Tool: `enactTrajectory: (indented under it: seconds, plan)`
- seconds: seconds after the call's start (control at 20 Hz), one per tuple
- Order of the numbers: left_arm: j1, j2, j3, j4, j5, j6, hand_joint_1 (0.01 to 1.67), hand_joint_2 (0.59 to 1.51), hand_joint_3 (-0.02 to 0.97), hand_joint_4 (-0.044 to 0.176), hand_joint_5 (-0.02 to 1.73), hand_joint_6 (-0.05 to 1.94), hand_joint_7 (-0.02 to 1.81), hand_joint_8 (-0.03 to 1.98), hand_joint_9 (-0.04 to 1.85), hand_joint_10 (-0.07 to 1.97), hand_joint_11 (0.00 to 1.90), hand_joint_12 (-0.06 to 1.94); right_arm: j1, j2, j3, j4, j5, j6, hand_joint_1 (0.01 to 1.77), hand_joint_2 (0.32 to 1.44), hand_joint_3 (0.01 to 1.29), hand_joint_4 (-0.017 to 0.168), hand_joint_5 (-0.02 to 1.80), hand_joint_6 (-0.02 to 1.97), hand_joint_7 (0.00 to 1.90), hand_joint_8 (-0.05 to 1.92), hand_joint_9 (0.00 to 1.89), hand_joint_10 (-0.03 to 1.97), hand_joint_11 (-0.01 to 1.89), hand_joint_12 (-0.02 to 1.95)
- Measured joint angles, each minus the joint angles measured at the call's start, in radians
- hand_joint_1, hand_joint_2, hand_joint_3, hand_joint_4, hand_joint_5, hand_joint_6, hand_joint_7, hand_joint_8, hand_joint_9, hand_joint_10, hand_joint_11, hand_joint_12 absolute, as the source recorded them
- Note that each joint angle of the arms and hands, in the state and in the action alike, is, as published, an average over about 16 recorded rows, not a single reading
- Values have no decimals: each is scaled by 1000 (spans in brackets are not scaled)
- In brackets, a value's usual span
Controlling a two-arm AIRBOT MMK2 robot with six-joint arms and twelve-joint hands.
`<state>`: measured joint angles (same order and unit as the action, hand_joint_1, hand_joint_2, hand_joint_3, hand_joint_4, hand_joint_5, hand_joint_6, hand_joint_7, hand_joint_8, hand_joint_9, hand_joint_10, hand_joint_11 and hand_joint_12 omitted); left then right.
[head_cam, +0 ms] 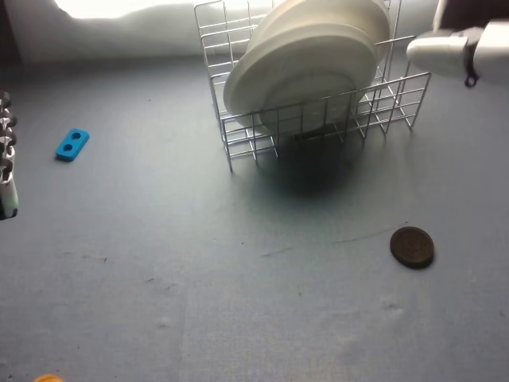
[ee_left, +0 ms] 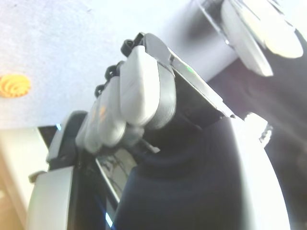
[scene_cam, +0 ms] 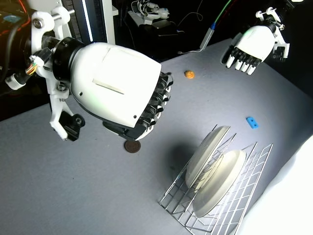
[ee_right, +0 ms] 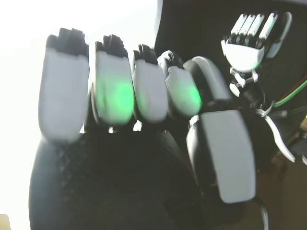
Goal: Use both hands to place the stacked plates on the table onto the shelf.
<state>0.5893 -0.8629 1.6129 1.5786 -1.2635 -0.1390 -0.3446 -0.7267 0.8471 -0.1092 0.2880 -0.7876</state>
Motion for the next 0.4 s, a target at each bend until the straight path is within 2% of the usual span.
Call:
enactTrajectory:
  seconds: [0.05,0.2,0.4]
  plan:
    - [-4,1,-3,3,-2,-2,550,1272,-4,162,1352,1878,1533,1909,1587,1923,1552,1936,-6,-2,0,-19,9,7,536,1231,16,83,1375,1951,1515,1909,1548,1935,1613,1914]
    - [-10,2,-6,9,-5,-5,650,1307,-9,162,1332,1904,1516,1905,1574,1919,1546,1936,-16,-5,0,-52,24,20,545,1307,17,103,1496,1958,1649,1908,1685,1935,1752,1914]
    - [-20,3,-11,17,-6,-11,704,1310,-15,161,1318,1903,1500,1905,1559,1918,1531,1936,-31,-11,1,-96,46,38,563,1338,13,142,1497,1966,1681,1908,1725,1935,1794,1914]
